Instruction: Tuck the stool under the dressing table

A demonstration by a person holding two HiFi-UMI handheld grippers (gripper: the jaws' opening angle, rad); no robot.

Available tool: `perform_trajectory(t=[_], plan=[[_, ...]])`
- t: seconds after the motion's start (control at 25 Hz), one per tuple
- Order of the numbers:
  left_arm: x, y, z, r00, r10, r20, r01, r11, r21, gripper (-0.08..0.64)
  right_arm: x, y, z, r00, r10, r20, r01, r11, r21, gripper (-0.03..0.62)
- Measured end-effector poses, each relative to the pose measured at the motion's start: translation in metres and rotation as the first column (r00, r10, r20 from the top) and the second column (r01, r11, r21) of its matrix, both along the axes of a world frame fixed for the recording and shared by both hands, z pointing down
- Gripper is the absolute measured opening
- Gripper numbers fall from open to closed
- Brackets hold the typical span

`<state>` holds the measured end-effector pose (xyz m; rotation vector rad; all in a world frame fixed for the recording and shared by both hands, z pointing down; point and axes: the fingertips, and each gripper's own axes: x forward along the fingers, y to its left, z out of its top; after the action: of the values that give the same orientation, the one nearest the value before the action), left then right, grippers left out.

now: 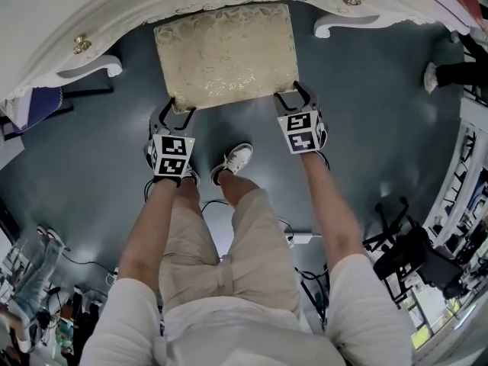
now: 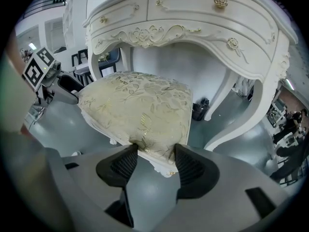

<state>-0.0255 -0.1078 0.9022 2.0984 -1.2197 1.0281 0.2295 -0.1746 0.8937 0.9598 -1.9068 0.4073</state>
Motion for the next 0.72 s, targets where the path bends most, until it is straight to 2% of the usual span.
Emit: perform_trajectory(t=[0.72], plan=[[-0.015,-0.044,-0.001,1.0,-0.001,0.005,0.0,0.999,0.036,0.262,-0.014,-0.037,0.001,1.0,-0.002,-0.004,0.002,1.0,0.021,0.244]])
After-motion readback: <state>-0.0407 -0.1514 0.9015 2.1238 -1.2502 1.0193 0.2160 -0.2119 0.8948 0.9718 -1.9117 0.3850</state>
